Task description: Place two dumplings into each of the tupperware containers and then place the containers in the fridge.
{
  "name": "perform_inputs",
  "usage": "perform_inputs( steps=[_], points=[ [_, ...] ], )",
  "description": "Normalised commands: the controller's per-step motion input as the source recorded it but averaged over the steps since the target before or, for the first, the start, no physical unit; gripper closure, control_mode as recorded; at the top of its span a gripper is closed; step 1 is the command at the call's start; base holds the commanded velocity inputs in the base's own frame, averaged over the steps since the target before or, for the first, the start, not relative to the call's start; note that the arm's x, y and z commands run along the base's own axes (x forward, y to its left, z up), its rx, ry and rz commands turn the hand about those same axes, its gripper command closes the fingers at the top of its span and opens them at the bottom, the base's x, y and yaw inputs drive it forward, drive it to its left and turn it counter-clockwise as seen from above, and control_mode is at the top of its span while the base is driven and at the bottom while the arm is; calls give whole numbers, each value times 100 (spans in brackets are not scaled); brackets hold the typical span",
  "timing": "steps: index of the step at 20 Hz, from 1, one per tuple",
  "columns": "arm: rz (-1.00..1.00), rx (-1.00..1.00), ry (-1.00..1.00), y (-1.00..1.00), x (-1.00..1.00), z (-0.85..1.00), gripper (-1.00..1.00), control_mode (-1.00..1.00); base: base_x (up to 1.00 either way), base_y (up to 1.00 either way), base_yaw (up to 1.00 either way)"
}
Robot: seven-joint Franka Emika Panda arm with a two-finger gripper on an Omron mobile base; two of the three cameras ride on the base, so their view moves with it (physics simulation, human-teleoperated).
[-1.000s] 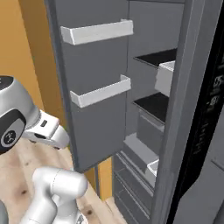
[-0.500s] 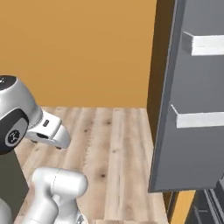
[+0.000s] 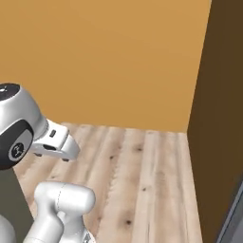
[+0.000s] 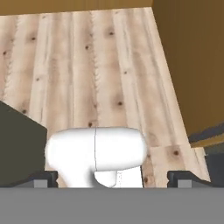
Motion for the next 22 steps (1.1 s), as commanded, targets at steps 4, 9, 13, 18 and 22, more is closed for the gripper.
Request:
perform_inputs(
  steps=[4, 9, 13, 18, 22],
  points=[
    [0, 0, 0, 0, 0, 0, -100, 100, 100, -24, 20],
    [0, 0, 0, 0, 0, 0, -100, 100, 100, -45, 28],
    [0, 0, 0, 0, 0, 0, -100, 100, 100, -55, 40],
    [0, 0, 0, 0, 0, 0, -100, 100, 100, -35, 58],
    [0, 0, 0, 0, 0, 0, -100, 100, 100, -18, 71]
  ],
)
